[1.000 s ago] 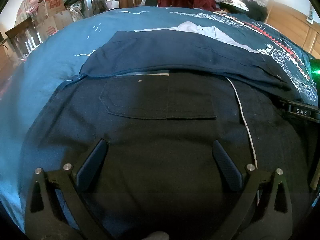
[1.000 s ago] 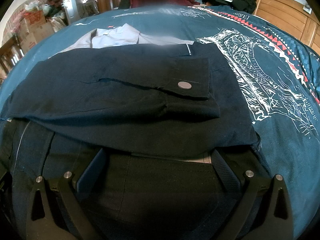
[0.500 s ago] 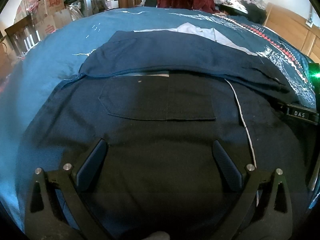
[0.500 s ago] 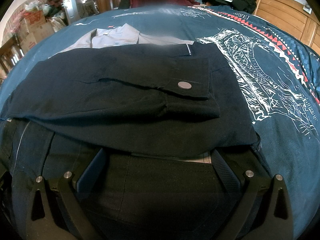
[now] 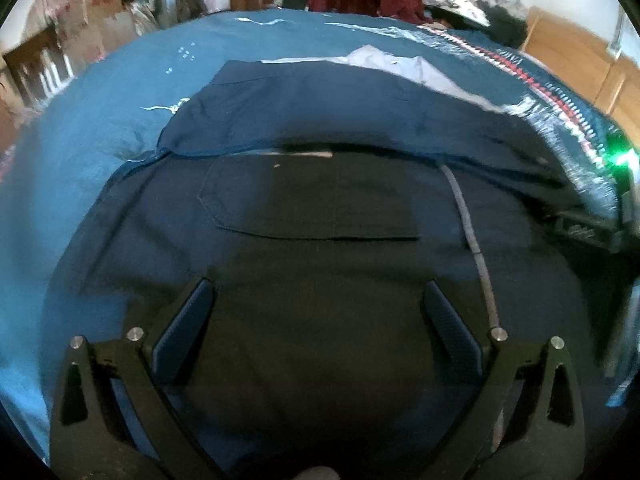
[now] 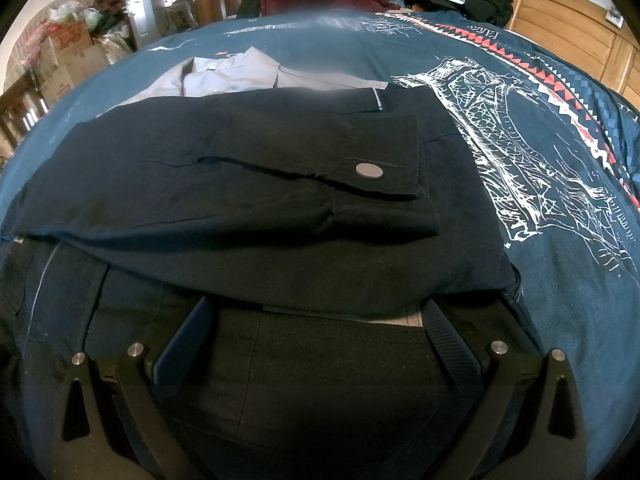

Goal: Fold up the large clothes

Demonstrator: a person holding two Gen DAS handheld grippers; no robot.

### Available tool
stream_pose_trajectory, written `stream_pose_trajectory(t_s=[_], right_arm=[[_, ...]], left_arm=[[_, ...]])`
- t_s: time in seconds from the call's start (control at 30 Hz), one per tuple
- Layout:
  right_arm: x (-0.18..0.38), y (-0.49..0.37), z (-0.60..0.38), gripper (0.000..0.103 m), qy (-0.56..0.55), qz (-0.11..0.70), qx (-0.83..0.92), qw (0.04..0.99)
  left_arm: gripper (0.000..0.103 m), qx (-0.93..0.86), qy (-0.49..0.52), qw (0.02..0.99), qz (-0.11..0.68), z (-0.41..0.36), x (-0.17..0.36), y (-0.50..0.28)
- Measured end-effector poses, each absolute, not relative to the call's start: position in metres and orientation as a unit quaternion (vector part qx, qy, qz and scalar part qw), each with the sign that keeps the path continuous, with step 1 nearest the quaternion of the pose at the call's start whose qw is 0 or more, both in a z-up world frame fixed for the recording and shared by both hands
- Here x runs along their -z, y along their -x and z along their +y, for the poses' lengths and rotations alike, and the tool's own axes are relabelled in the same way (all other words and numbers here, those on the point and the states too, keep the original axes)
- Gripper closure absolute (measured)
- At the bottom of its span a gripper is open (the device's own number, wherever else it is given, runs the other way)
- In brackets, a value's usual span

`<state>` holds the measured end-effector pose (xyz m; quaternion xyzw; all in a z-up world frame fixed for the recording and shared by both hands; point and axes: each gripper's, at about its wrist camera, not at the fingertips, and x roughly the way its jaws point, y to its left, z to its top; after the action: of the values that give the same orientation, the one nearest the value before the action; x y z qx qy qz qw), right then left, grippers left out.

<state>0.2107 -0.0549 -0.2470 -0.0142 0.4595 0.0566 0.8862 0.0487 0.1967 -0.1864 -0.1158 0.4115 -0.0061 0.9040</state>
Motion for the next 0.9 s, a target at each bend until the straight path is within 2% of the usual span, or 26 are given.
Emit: stream_pose_trajectory(t_s=[0.17,0.33,0.53,0.73,0.9], right_arm=[[0.247,-0.211,-0.055,0.0,0.014,0.46,-0.057,0.886],[0.247,-0.21,-0.054,0.0,0.017,0.459,-0.054,0.887],[0.247,-0.211,-0.054,0.0,0.015,0.459,-0.056,0.887],[0.249,-0.221,-0.056,0.0,0.014,0.464,-0.07,0.883],[0.225,-0.206,-0.069,0.0,-0.002,0.451,-0.105,0.886]], left_arm=[[0.001,-0.024,0.165,0.913,0.371,0.245,0.154,-0.017],[0.001,-0.086,0.16,0.919,0.35,0.284,0.145,0.018],[0.001,-0.118,0.19,0.901,0.372,0.322,0.163,0.038],[0.001,-0.108,0.211,0.888,0.395,0.328,0.175,0.052],[0.001,-0.079,0.223,0.889,0.392,0.33,0.17,0.062]])
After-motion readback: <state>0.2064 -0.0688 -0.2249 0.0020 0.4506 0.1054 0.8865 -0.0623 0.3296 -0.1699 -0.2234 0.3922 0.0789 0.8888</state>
